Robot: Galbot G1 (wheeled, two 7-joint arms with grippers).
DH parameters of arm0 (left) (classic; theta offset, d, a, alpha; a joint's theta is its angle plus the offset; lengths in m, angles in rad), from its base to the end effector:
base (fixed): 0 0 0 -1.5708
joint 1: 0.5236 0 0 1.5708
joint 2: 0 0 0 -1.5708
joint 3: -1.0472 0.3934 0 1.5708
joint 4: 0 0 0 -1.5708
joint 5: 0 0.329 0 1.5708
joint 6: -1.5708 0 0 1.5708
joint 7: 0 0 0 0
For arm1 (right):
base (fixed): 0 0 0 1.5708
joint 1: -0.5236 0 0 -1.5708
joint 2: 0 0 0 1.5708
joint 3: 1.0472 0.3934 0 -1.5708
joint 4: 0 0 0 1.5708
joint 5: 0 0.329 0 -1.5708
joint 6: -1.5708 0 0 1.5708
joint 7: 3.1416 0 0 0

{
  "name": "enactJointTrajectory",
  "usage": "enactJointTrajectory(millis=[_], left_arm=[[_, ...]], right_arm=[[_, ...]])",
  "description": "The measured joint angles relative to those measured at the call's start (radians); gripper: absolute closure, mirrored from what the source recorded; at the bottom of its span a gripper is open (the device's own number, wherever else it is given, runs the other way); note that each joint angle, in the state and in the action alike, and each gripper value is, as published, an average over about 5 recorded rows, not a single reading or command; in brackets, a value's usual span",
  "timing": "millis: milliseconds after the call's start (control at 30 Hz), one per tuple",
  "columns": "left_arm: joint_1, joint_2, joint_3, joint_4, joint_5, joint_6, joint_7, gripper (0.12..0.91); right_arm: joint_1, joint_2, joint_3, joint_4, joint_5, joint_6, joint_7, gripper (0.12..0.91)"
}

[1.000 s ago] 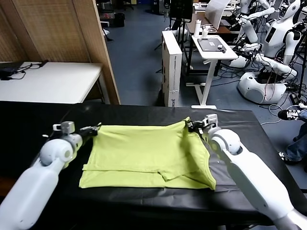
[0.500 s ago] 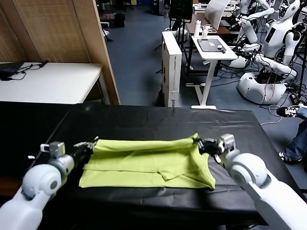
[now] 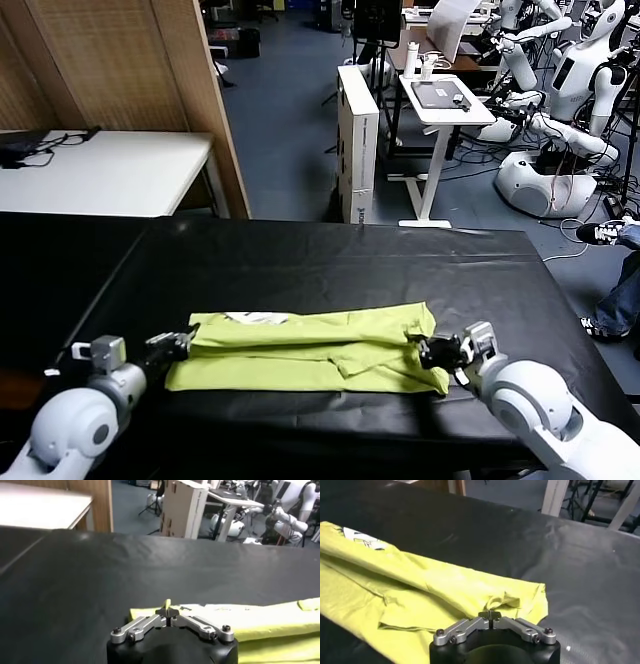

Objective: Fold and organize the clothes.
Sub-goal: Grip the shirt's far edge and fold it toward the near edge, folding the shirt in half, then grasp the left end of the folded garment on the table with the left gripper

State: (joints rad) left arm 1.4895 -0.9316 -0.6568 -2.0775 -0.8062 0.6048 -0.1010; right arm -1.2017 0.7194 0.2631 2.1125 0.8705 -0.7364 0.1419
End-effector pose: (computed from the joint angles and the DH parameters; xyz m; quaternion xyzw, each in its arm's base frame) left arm 0.1871 0.1701 -0.2710 -0.0738 -0.9549 0.0399 0.2850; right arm 0.2380 -0.1205 -0.2416 0.2193 -0.9133 0.0632 0.3375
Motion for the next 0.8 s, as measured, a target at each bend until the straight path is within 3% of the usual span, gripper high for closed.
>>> enactJointTrajectory(millis=[100, 233, 333, 400, 500, 800], left_arm=[[0.019, -0.013, -0.003, -0.012, 0.009, 0.009, -0.008, 0.777], [0.038, -0.029, -0.007, -0.025, 0.014, 0.018, -0.022, 0.535], [0.050, -0.038, -0.013, -0.036, 0.017, 0.020, -0.026, 0.345], [0.050, -0.041, -0.021, -0.042, 0.017, 0.018, -0.030, 0.227], [0.032, -0.042, -0.030, -0.038, 0.013, 0.013, -0.040, 0.140], [-0.110, -0.055, 0.019, 0.070, 0.022, -0.013, -0.046, 0.123]], right_arm=[[-0.019, -0.006, 0.022, 0.019, 0.009, 0.000, 0.000, 0.535], [-0.041, -0.005, 0.060, 0.043, 0.018, 0.000, 0.001, 0.290], [-0.038, 0.007, 0.086, 0.042, 0.019, 0.004, 0.005, 0.154], [-0.027, 0.021, 0.095, 0.027, 0.016, 0.017, 0.008, 0.124], [0.000, 0.051, 0.096, -0.009, 0.003, 0.044, 0.016, 0.120], [0.079, 0.140, 0.062, -0.133, -0.038, 0.092, 0.047, 0.118]])
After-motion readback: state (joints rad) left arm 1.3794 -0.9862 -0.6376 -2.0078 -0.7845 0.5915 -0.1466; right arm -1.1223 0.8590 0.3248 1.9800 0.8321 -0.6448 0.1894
